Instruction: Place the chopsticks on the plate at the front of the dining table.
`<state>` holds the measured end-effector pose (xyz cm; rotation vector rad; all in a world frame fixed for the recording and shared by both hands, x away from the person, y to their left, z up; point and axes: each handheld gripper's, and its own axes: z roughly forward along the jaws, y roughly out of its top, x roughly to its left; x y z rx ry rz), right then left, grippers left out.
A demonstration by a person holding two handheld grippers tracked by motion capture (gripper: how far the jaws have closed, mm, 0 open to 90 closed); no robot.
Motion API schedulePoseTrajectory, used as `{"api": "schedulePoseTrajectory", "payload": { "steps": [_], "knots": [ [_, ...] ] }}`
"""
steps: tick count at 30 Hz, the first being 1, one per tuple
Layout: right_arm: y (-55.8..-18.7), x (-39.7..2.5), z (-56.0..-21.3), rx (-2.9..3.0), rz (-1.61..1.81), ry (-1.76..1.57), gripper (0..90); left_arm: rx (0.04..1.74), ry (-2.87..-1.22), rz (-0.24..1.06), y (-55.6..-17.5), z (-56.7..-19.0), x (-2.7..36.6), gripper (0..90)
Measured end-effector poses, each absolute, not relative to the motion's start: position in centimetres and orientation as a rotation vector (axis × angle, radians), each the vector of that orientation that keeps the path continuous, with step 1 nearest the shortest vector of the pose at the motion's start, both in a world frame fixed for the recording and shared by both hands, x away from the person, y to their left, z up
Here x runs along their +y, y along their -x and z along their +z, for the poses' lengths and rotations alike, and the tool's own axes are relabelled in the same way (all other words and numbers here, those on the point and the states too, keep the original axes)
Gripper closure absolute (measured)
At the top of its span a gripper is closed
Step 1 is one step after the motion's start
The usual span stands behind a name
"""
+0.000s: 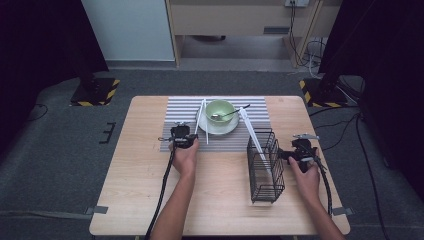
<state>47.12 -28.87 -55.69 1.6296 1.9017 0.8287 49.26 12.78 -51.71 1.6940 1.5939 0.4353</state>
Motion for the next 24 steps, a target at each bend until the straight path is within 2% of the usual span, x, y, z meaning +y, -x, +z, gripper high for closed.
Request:
{"api": "schedulePoseTrajectory", "payload": {
  "steps": [5,11,15,24],
  "knots": [
    [-47.1,-28.9,-55.7,1.902,0.829,-1.63,1.5,1.568,-1.72,0.477,-49.1,-51.5,12.6,72.1],
    [-47.1,-28.9,-55.7,1.901,0.829,-1.63,1.5,1.522,-1.762,0.512,-48.3,-51.0,12.6,63.9],
    [-47.1,-28.9,-55.7,1.901,0.828,-1.63,1.5,1.476,-1.808,0.54,-47.7,-50.6,12.7,61.7],
    [-47.1,-28.9,-55.7,1.901,0.828,-1.63,1.4,1.445,-1.862,0.503,-47.0,-51.0,12.6,61.6]
  ]
}}
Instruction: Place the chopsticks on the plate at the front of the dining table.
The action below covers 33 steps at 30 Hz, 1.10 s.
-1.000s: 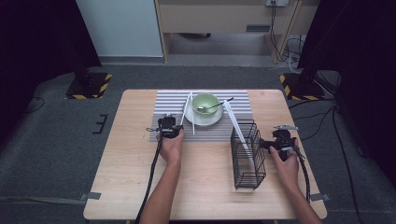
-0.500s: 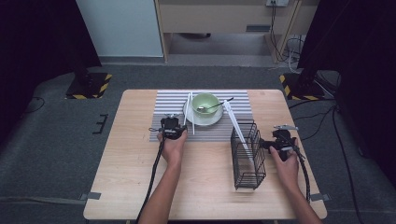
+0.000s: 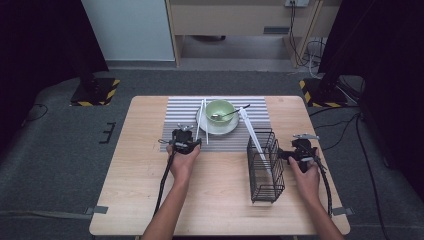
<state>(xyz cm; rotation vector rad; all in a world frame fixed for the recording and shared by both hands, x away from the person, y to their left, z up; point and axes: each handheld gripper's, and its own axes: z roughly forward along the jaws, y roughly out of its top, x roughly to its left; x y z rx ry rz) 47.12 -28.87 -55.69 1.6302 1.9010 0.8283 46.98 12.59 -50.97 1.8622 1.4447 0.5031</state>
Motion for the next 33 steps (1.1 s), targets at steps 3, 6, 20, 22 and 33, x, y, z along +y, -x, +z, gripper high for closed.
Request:
{"api": "schedulePoseTrajectory", "payload": {
  "steps": [3,6,20,22,33],
  "knots": [
    [-47.1,-28.9,-55.7,1.901,0.828,-1.63,1.4,1.439,-1.895,0.516,-46.9,-51.2,12.5,62.3],
    [-47.1,-28.9,-55.7,1.901,0.828,-1.63,1.4,1.452,-1.895,0.491,-46.9,-51.5,12.6,63.9],
    [-47.1,-28.9,-55.7,1.901,0.828,-1.631,1.4,1.45,-1.916,0.477,-47.1,-51.8,12.7,69.9],
    [-47.1,-28.9,-55.7,1.901,0.828,-1.63,1.4,1.447,-1.918,0.469,-47.1,-51.9,12.6,73.4],
    [-47.1,-28.9,-55.7,1.9,0.828,-1.631,1.3,1.465,-1.902,0.497,-47.2,-52.1,12.5,81.2]
  ]
}}
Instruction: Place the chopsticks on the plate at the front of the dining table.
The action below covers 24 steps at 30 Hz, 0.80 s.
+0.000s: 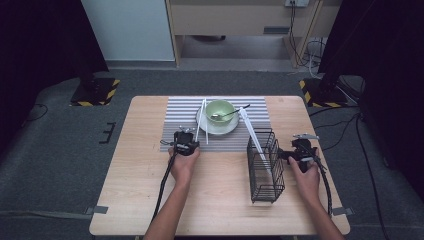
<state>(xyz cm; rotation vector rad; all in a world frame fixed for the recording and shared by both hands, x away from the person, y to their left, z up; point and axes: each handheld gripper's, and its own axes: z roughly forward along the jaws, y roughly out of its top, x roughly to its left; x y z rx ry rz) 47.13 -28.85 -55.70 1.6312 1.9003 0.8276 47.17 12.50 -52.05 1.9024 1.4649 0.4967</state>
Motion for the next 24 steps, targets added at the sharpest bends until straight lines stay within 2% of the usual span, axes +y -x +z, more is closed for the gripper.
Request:
{"api": "schedulePoseTrajectory", "payload": {
  "steps": [9,24],
  "knots": [
    [-47.13,-28.86,-55.7,1.901,0.828,-1.63,1.3,1.483,-1.866,0.529,-47.17,-51.83,12.75,85.5],
    [-47.13,-28.85,-55.69,1.9,0.827,-1.631,1.3,1.465,-1.875,0.499,-47.66,-52.29,12.19,83.6]
  ]
}}
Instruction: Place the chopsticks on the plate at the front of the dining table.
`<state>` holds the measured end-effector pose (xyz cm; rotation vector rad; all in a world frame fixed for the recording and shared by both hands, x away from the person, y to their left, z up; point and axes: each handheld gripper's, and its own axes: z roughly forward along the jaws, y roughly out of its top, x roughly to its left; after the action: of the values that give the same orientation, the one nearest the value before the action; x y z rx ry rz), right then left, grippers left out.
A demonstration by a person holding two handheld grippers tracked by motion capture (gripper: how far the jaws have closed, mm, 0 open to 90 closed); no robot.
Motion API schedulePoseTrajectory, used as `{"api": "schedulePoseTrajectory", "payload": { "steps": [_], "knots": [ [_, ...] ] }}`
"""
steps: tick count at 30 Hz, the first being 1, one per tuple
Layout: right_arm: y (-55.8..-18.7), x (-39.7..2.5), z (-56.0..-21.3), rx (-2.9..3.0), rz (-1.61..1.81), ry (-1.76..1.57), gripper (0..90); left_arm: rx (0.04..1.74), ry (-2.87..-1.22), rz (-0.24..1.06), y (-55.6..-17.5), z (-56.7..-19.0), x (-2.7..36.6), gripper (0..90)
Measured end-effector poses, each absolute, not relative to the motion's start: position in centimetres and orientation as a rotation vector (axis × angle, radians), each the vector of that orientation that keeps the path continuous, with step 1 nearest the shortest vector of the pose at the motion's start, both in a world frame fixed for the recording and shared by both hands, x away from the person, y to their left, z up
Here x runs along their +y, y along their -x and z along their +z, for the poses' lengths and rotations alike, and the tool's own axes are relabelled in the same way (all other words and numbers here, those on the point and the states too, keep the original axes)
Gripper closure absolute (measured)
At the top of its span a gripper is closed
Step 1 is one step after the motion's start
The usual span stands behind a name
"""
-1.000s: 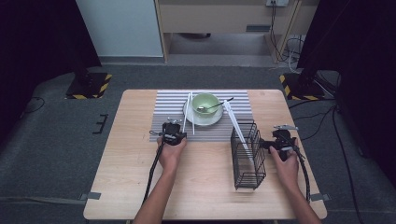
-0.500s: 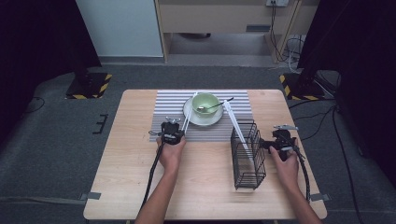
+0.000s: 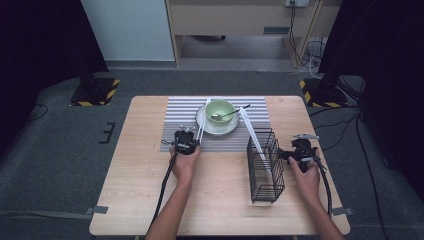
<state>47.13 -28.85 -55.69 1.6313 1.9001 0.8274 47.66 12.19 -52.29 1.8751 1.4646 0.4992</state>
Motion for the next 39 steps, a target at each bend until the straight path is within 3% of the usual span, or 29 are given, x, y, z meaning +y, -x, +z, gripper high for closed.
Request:
{"api": "schedulePoseTrajectory", "payload": {
  "steps": [39],
  "knots": [
    [-47.1,-28.9,-55.7,1.901,0.827,-1.631,1.4,1.428,-1.88,0.453,-48.3,-52.7,10.3,77.2]
  ]
}}
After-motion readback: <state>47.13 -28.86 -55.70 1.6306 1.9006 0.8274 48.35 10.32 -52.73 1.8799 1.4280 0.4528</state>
